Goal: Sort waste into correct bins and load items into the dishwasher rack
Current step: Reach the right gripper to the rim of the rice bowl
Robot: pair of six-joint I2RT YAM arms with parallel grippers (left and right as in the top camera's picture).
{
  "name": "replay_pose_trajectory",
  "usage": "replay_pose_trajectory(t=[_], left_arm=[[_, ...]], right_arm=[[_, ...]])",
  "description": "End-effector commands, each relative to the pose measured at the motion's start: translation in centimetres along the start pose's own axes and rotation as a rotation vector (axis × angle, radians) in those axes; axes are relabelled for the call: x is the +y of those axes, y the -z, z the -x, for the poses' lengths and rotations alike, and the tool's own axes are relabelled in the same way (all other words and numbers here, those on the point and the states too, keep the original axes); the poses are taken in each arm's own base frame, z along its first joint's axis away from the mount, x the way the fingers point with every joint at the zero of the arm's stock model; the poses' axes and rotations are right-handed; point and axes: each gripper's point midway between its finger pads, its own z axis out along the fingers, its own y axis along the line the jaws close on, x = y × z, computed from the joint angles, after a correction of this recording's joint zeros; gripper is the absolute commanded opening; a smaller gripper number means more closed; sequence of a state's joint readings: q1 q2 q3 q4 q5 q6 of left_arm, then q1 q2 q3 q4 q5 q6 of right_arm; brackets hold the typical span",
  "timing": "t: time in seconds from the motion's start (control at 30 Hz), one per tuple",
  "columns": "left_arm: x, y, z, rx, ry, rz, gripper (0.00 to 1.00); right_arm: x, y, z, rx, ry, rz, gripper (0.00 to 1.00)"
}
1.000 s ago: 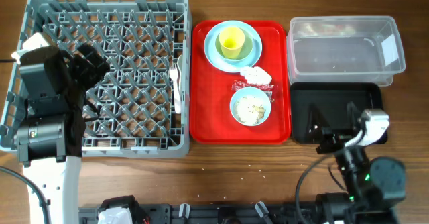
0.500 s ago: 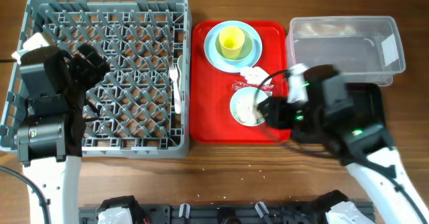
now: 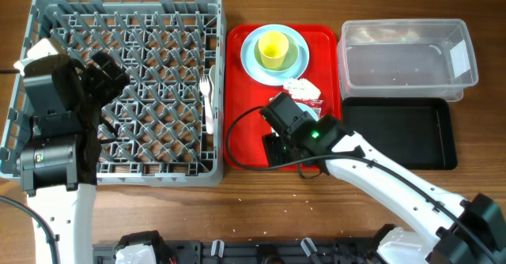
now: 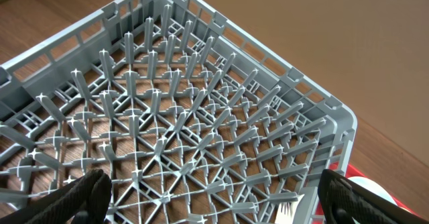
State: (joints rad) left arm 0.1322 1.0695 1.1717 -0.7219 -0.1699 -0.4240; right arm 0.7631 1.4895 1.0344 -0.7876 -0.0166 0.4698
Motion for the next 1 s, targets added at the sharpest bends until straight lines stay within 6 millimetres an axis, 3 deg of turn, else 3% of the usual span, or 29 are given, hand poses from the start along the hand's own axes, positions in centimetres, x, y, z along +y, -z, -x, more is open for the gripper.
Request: replay_pose_trajectory(t=[0.0,0.17,0.23,0.33,0.43,0.57,0.7,0.83,0.97], left_arm=[[0.2,0.1,0.3,-0.010,0.007,0.007,1.00],[0.2,0.1,0.3,-0.010,0.007,0.007,1.00],[0.2,0.1,0.3,-0.010,0.007,0.007,1.00],[0.2,0.1,0.3,-0.010,0.007,0.007,1.00],[0.2,0.1,0.3,-0.010,0.007,0.007,1.00],[0.2,0.1,0.3,-0.010,0.007,0.007,1.00],[0.2,0.1,0.3,-0.010,0.007,0.007,1.00],[0.2,0.1,0.3,-0.010,0.007,0.007,1.00],[0.2,0.1,0.3,-0.010,0.007,0.007,1.00]], right_arm=[[-1.1,-1.1,0.8,-0.033,0.044,-0.078,0.54],[-3.5,-2.3,2.7,-0.109,0.049,-0.232,0.55],[-3.4,-1.8,4.3,-0.160,0.025,-0.202,0.62],[-6.4,-1.5,6.3,-0.176,-0.044,-0.162,0.64],[-3.8,-1.6,4.5,-0.039,-0.006,0.158,0.56],[-1.6,-3.7,0.9,0.026,0.052,0.166,0.57],[-5.3,-6.3,0.9,-0.080,0.058,-0.077,0.57],[-3.9,-6.6,1.1,-0.099,0.052,0.004,0.54],[-3.2,-6.7,-0.2,-0.038,0.017,0.054,0.38]])
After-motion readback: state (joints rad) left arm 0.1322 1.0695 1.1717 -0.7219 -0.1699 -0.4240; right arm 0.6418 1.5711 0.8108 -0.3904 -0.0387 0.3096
